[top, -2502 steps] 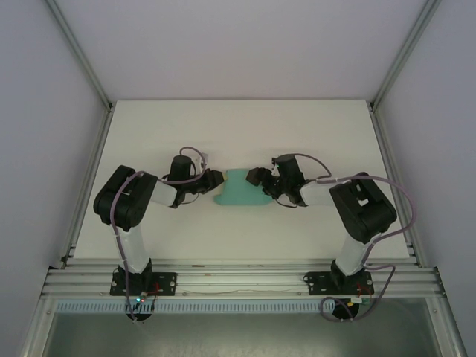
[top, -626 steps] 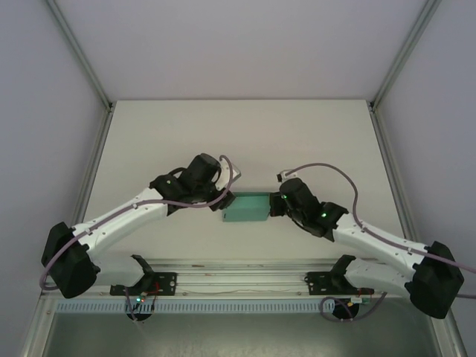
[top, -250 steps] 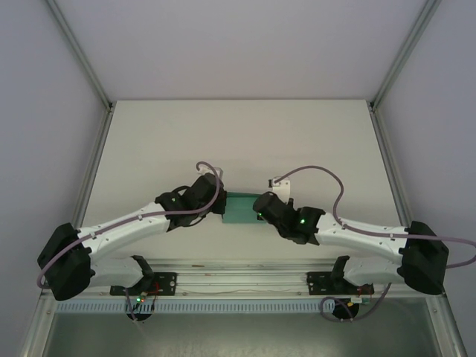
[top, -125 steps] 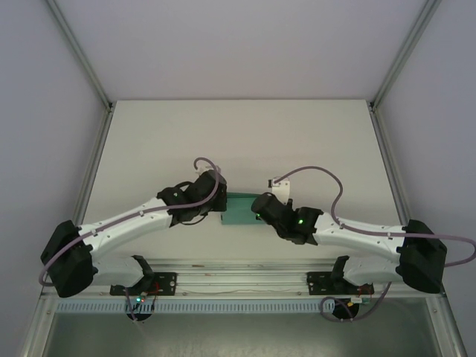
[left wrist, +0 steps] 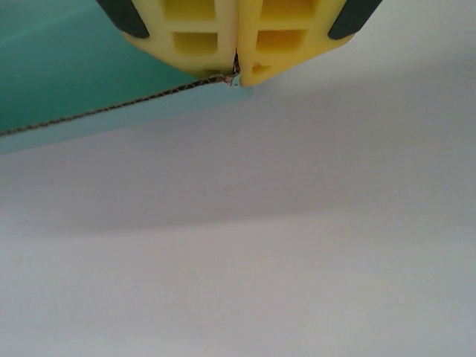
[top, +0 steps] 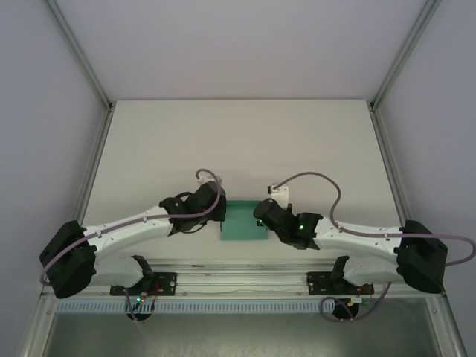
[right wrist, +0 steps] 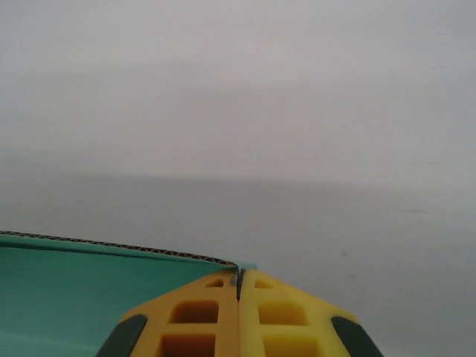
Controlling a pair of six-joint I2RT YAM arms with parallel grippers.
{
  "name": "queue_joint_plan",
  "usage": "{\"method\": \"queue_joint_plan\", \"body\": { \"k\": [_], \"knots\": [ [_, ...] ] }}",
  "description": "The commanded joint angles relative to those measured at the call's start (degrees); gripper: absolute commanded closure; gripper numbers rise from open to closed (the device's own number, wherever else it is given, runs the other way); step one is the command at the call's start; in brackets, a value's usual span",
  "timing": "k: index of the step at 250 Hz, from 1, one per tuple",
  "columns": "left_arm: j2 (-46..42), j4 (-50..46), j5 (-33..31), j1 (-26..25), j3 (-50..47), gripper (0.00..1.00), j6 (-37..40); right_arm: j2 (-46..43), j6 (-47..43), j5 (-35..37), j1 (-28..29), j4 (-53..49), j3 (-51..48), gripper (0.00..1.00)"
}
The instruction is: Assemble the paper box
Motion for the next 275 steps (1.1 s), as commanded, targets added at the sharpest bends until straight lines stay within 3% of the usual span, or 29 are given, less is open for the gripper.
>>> {"method": "queue_joint_plan", "body": {
  "k": [1,58,157,204,239,275],
  "knots": [
    [-2.1,5.6,-1.9,-3.3,-4.0,1.0,2.0,-1.2,-2.3,-1.5,0.5,5.7,-3.5,1.0],
    [-4.2,9.9,-1.6,-4.6,-4.0,1.0,2.7,-0.1,-5.2,0.2,0.8,5.4,-0.6,1.0],
    [-0.7,15.7,-11.1,-4.5,1.1,1.0,11.7,1.1,-14.0,13.6,0.7,10.0,2.9,1.0],
    [-1.0,20.5,-11.9,-4.6,0.1,1.0,15.1,0.9,-17.4,11.6,-1.1,18.7,-0.9,1.0],
    [-0.1,29.1,-9.7,-4.6,-5.4,1.0,15.3,2.4,-18.9,8.5,-1.4,25.0,-4.6,1.0],
    [2.3,31.5,-10.1,-5.0,-8.4,1.0,14.3,4.7,-15.1,8.2,-1.8,25.7,-7.0,1.0]
  ]
}}
